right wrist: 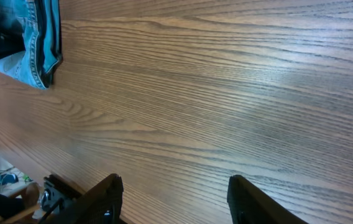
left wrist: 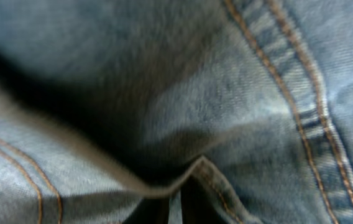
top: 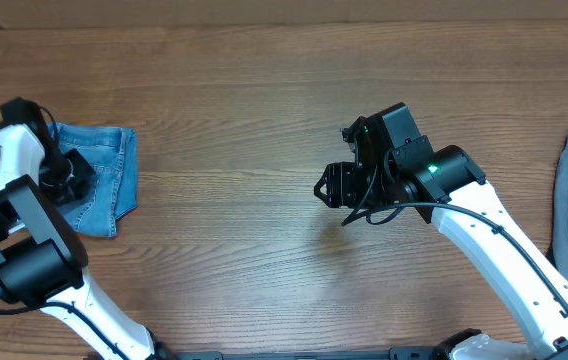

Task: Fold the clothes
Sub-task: 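Release the jeans and lift the left gripper away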

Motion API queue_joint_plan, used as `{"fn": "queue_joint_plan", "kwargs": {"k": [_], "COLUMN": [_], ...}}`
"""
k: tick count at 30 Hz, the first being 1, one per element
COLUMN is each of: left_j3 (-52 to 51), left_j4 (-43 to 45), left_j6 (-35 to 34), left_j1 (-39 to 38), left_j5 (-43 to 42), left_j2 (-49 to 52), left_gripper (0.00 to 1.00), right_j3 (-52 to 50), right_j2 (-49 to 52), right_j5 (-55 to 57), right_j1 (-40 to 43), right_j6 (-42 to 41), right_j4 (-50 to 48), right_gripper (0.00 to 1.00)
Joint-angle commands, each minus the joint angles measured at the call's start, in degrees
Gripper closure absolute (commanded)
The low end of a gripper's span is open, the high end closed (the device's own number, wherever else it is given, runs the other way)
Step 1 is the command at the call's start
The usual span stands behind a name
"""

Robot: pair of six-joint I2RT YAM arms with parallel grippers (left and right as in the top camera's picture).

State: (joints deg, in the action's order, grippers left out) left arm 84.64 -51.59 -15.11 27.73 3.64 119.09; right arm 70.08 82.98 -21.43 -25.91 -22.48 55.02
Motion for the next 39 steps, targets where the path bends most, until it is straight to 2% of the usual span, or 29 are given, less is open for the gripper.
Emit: {"fn": "queue_joint_plan", "kwargs": {"k": [1, 5, 11, 16, 19, 20, 21, 22, 26, 29, 34, 38, 39], "left_j3": [-6.71, -8.74, -8.31, -8.13, -5.99, -4.59, -2.71, -0.07, 12.50, 24.06, 40.11, 45.05, 45.05], "left_j4": [8.26, 15.69, 23.17, 27.47, 26.25, 24.83, 22.73, 19.80, 6.67, -4.13, -20.44, -31.15, -33.09], "left_j6": [-1.25, -1.18, -1.03, -1.22, -0.79, 0.48, 1.66, 2.47, 8.37, 14.19, 22.84, 25.88, 25.86], "left_j1": [-0.63, 0.04, 0.00, 0.00, 0.00, 0.00, 0.02, 0.02, -0.13, -1.29, -5.09, -10.40, -11.89], "left_j5": [-0.68, -2.60, -6.93, -8.35, -12.46, -13.90, -14.29, -14.16, -14.25, -14.49, -22.38, -22.51, -22.51], "left_j2": [1.55, 1.55, 1.55, 1.55, 1.25, 1.05, 0.57, -0.07, -3.65, -7.63, -15.76, -23.04, -24.92], "left_gripper": [0.85, 0.88, 0.86, 0.81, 0.83, 0.77, 0.67, 0.63, 0.53, 0.51, 0.42, 0.24, 0.06], "right_j3": [1.42, 1.42, 1.42, 1.42, 1.42, 1.42, 1.42, 1.42, 1.49, 2.73, 10.23, 18.18, 20.44], "right_j2": [-1.11, -1.11, -1.11, -1.11, -1.11, -1.11, -1.11, -1.11, -1.16, -1.64, -4.37, -7.54, -8.46], "right_j5": [0.39, 0.42, 0.39, 0.37, 0.39, 0.42, 0.42, 0.44, 2.16, 4.50, 10.64, 14.14, 15.87], "right_j1": [0.26, 0.26, 0.26, 0.26, 0.26, 0.26, 0.26, 0.26, 0.28, 0.28, 0.28, 0.28, 0.28], "right_j6": [-0.24, -0.24, -0.26, -1.55, -1.55, -1.53, -1.53, -1.53, -1.53, -1.31, 3.48, 5.62, 5.60], "right_j4": [0.00, 0.11, 0.00, 0.26, 0.48, 0.59, 0.66, 0.63, -0.13, -1.46, -1.57, -0.04, 0.94], "right_gripper": [0.42, 0.42, 0.42, 0.42, 0.42, 0.42, 0.42, 0.42, 0.41, 0.36, 0.33, 0.23, 0.17]}}
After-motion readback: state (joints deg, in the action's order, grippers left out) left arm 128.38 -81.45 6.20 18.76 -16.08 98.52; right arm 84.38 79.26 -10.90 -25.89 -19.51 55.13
